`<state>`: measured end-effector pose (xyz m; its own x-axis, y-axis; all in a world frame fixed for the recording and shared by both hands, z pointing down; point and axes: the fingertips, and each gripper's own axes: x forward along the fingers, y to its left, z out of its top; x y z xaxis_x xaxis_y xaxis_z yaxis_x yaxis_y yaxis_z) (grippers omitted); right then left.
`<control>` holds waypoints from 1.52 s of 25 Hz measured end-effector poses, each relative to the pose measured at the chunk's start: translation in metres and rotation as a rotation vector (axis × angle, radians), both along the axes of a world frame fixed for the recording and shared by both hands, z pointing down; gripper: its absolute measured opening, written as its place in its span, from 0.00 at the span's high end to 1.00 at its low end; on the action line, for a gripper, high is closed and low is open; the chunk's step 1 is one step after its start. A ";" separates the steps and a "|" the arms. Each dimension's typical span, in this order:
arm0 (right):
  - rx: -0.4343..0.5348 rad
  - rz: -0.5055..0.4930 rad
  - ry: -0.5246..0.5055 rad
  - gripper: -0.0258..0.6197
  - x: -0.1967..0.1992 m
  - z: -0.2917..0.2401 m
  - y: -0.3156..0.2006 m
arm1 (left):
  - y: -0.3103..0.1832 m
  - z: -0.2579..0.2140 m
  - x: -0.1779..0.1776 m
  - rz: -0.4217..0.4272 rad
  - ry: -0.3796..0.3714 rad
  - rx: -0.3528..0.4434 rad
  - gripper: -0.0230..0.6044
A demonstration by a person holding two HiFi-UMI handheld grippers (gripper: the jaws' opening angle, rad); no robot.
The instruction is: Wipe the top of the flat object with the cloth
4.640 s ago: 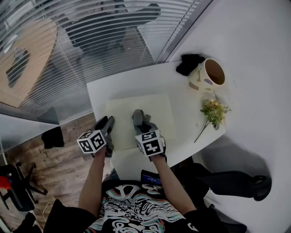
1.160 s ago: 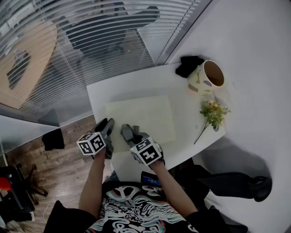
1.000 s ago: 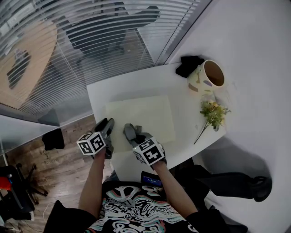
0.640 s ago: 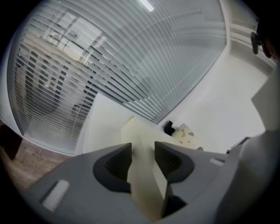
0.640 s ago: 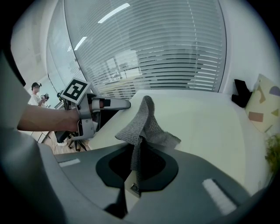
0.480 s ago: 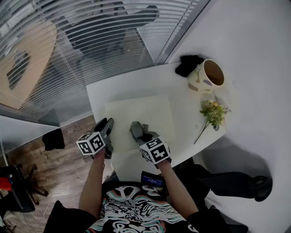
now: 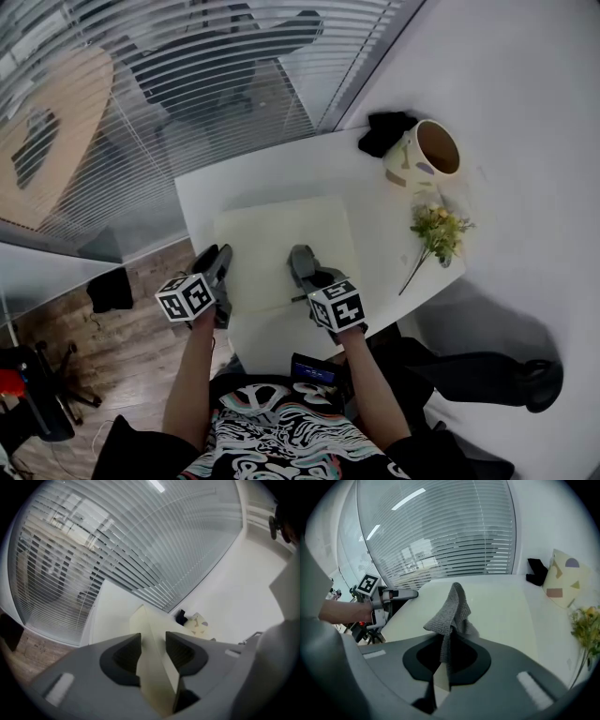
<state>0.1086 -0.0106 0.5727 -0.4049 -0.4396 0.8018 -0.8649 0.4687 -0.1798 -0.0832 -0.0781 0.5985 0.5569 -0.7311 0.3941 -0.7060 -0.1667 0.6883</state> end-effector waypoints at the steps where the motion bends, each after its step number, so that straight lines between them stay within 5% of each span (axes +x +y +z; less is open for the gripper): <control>1: 0.001 0.011 0.001 0.94 0.005 0.000 -0.001 | 0.000 0.000 0.000 0.000 0.000 0.000 0.62; 26: 0.075 0.277 0.044 0.94 0.093 -0.004 -0.012 | -0.003 -0.004 -0.001 0.021 -0.014 0.027 0.62; 38: 0.279 0.357 0.058 0.94 0.089 -0.037 -0.007 | -0.004 -0.051 0.015 0.144 -0.345 0.208 0.62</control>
<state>0.1972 -0.0172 0.5356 -0.1467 -0.7459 0.6497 -0.9860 0.1632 -0.0353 -0.0682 -0.0822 0.5474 0.5203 -0.7394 0.4274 -0.8485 -0.3905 0.3573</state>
